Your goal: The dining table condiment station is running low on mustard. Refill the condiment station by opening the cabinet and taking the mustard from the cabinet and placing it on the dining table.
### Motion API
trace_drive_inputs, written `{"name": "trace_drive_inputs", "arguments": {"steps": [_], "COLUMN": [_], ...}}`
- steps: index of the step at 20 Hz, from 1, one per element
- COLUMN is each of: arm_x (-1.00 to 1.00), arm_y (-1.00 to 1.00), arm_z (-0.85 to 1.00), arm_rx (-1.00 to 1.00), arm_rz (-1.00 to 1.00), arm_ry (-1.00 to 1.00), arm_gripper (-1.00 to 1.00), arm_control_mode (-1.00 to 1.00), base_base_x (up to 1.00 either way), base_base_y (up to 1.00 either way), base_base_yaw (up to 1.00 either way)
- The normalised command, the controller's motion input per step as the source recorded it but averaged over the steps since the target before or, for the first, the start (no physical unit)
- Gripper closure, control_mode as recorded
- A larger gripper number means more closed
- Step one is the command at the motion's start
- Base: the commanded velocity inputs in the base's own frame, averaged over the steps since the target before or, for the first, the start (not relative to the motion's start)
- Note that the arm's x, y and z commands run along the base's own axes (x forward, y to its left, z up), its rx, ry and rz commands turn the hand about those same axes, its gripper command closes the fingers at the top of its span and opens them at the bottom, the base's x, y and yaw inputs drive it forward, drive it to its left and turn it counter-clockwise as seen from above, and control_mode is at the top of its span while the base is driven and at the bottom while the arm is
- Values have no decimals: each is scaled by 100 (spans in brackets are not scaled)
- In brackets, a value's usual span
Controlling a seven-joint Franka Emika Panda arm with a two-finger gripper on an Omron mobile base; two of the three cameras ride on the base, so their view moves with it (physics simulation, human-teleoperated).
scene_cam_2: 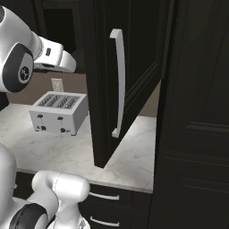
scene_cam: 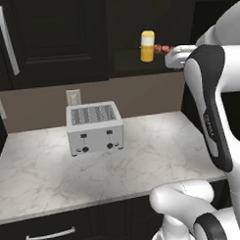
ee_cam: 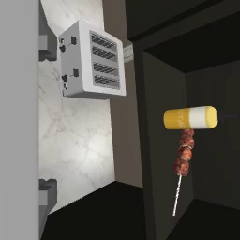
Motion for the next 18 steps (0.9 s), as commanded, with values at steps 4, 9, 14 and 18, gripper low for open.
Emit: {"name": "trace_drive_inputs", "arguments": {"steps": [4, 9, 14, 18], "arm_x": [78, 85, 85, 63], "arm_y": [0, 0, 0, 0], "arm_z": [-1, -11, -5, 0], "arm_rx": [0, -2, 0, 0], "arm_rz": [0, 0, 0, 0], "arm_ry": [0, 0, 0, 1], "arm_gripper": [-100, -100, -100, -100], "arm_control_mode": [-100, -100, -100, -100], "base_base_x": [0, 0, 0, 0], "base_base_y": [0, 0, 0, 0], "base_base_yaw": [0, 0, 0, 0]}}
